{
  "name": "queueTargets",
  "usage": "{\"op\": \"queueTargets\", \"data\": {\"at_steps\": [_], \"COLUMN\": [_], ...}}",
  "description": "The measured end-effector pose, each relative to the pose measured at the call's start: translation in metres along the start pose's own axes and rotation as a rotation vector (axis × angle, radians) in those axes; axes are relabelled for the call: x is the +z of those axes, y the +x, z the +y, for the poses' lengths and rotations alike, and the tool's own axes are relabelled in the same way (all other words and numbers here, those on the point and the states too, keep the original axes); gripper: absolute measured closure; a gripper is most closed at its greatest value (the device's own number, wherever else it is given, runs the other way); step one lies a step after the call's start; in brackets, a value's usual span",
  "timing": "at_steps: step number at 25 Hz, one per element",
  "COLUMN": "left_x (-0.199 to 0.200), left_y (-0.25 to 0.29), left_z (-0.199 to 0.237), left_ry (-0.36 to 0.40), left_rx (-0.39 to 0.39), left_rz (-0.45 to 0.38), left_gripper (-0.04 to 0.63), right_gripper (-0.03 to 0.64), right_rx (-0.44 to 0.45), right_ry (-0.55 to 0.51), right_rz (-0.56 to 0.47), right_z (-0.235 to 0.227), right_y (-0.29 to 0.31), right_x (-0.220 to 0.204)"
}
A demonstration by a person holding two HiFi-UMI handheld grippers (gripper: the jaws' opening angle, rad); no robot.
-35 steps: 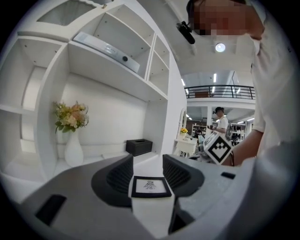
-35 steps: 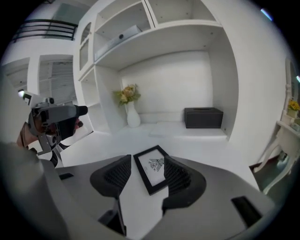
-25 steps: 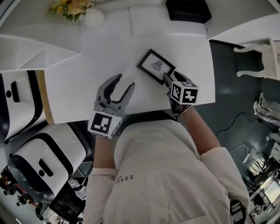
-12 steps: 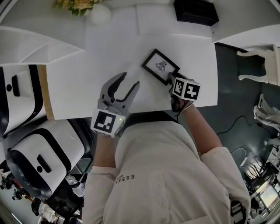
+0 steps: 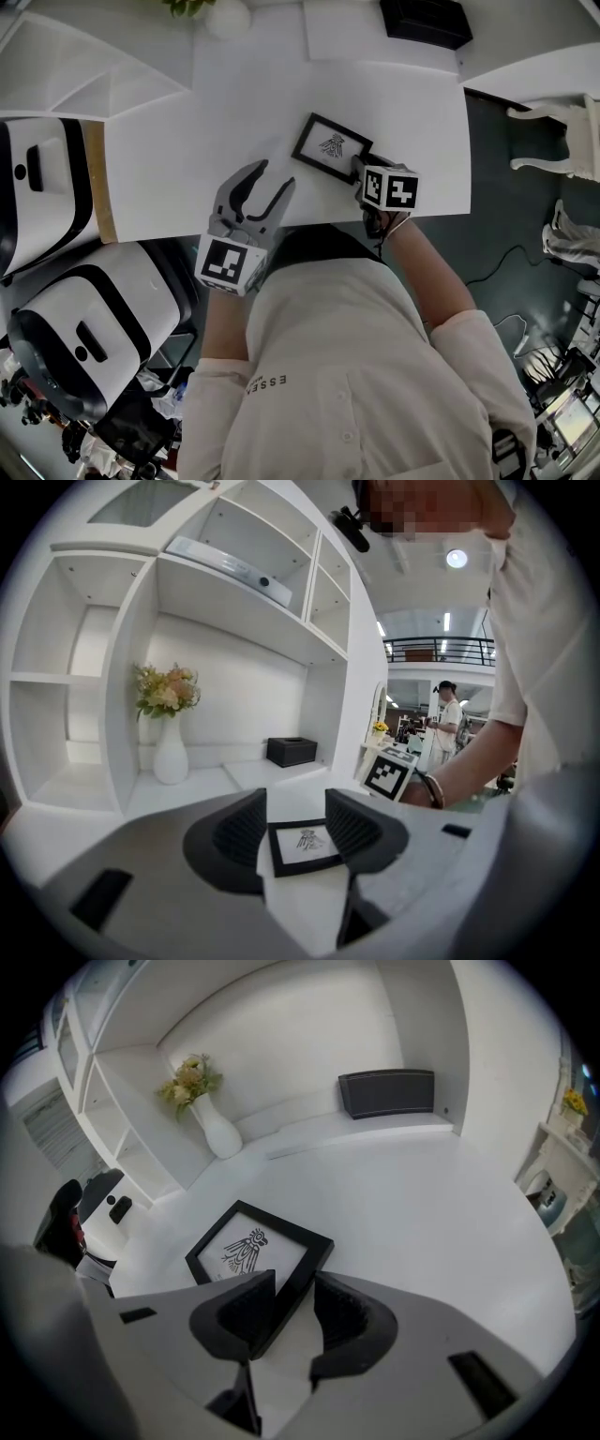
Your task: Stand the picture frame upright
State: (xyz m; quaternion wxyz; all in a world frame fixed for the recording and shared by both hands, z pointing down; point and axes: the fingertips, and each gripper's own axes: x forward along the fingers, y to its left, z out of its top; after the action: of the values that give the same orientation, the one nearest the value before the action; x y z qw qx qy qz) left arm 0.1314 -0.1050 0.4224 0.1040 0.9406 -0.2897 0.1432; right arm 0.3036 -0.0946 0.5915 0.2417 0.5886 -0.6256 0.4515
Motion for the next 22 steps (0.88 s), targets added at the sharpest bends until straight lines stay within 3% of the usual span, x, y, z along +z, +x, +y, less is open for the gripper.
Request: {"op": "queueTargets", "data": {"at_steps": [8, 22], "left_x": [-0.025, -0.101], "left_y": [-0.040, -0.107], "left_z": [0.003, -0.019], "left_ry": [-0.007, -0.142], "left_rx": [0.015, 0.063], "left_rz": [0.023, 0.077], "left_gripper": [0.403, 0.403], "right_gripper": [0.478, 0.477], "right_rx": [0.020, 0.065], "right_ry": [-0.105, -0.237], "right_rz": [0.033, 0.006], "right_z": [0.035, 0.075], "right_y": [-0.006, -0.021], "right_x": [-0.028, -0.078]}}
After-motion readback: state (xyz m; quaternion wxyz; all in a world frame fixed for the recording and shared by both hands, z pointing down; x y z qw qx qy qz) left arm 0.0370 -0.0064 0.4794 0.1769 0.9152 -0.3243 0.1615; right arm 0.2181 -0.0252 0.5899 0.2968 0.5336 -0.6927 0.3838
